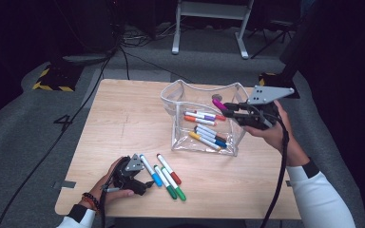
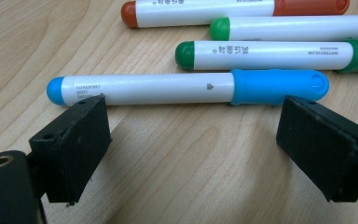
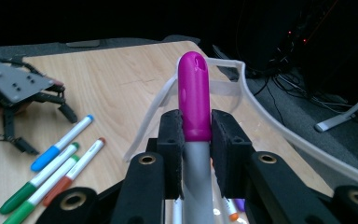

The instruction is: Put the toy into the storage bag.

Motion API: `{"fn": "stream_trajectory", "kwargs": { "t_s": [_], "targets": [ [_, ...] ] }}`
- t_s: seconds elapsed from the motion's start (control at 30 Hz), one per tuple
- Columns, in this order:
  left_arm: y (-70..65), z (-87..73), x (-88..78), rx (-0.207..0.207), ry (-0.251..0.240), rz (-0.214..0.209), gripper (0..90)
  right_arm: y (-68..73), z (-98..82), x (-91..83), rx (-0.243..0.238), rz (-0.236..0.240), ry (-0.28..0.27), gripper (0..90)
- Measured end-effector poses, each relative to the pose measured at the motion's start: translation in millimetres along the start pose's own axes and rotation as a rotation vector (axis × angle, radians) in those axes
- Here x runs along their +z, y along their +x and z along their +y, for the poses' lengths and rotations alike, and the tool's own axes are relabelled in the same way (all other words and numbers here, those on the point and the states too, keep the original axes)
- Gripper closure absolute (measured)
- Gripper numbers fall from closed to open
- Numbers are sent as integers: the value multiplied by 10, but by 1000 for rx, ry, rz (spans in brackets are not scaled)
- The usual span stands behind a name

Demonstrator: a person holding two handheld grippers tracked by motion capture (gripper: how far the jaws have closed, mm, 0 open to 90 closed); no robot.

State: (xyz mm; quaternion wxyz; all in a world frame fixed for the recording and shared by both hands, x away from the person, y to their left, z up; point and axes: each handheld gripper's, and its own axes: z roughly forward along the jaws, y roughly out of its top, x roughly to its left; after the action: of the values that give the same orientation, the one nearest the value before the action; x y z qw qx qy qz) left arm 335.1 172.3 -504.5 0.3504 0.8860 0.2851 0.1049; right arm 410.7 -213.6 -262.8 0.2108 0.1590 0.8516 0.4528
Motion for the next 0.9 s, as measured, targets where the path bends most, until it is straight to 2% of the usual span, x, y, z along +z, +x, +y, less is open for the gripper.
{"fn": "stream_trajectory", "kwargs": {
  "t_s": [0.03,0.17,0.27,0.3,0.33,0.43,0.5,0.53,0.67,0.73,0.77,0.8,0.9],
  "targets": [
    [0,0,0,0,0,0,101,-88,61,68,1,-4,15,748],
    [0,0,1,0,0,-1,101,-198,94,186,2,-11,49,748],
    [0,0,1,0,0,-1,101,-327,88,348,5,-32,115,749],
    [0,0,1,0,0,-1,101,-428,56,435,20,-50,149,748],
    [0,0,1,0,0,-1,101,-485,32,472,43,-35,153,748],
    [0,0,1,0,0,-1,101,-550,-6,542,56,-40,176,749],
    [2,1,1,2,0,-3,101,-610,-78,686,61,-38,236,748],
    [2,1,1,2,0,-3,101,-610,-78,686,61,-38,236,748],
    [3,1,1,3,0,-3,101,-676,-182,896,86,-21,346,748],
    [3,1,1,3,0,-3,101,-671,-199,960,68,-13,393,748],
    [3,1,1,3,0,-3,101,-671,-199,960,68,-13,393,748],
    [3,1,1,3,0,-3,101,-651,-190,1000,61,18,432,748],
    [3,1,1,3,0,-3,101,-604,-167,1043,37,30,481,748]
  ]
}}
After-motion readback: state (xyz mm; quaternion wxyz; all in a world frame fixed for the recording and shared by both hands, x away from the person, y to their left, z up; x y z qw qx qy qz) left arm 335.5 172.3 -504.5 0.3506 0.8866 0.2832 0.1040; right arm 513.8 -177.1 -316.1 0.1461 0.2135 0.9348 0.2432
